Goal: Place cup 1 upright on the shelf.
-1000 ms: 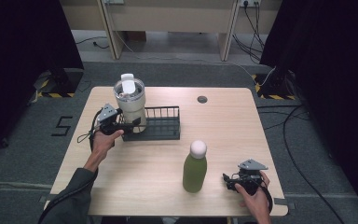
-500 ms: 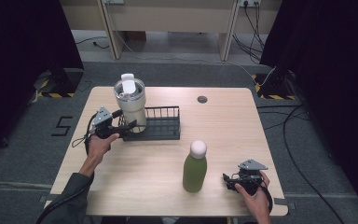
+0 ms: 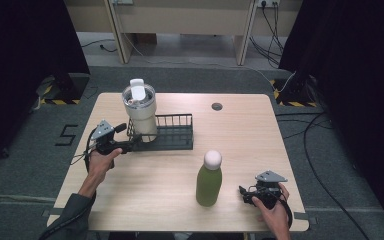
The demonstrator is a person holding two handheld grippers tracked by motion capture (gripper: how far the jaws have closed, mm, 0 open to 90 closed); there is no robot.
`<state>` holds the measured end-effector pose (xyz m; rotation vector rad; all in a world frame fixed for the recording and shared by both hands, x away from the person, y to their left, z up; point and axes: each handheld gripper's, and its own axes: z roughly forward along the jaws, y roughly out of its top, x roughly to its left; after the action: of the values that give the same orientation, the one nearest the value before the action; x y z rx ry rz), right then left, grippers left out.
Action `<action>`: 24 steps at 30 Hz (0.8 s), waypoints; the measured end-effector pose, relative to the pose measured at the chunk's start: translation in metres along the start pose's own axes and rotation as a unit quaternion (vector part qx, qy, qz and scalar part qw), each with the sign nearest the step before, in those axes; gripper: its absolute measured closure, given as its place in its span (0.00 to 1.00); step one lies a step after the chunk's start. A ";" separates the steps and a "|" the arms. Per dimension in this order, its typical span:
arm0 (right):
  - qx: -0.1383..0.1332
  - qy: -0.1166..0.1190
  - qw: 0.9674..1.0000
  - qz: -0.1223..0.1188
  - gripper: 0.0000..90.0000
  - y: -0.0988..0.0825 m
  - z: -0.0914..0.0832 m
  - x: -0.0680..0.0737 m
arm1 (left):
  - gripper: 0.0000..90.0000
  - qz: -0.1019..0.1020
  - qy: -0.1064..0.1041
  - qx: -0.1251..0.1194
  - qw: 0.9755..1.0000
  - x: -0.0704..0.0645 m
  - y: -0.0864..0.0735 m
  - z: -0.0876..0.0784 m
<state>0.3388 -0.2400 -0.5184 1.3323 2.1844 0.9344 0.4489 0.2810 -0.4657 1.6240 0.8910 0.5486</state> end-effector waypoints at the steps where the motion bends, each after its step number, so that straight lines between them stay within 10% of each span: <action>1: 0.000 0.000 1.000 0.000 0.16 0.000 0.000 0.000 | 0.16 0.000 0.000 0.001 1.000 -0.001 -0.001 -0.001; 24: 0.000 0.000 1.000 0.000 0.16 0.000 0.000 0.000 | 0.16 -0.004 0.003 0.006 1.000 -0.016 -0.008 -0.024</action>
<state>0.3388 -0.2400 -0.5183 1.3326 2.1845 0.9344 0.4193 0.2839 -0.4658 1.6289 0.9060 0.5429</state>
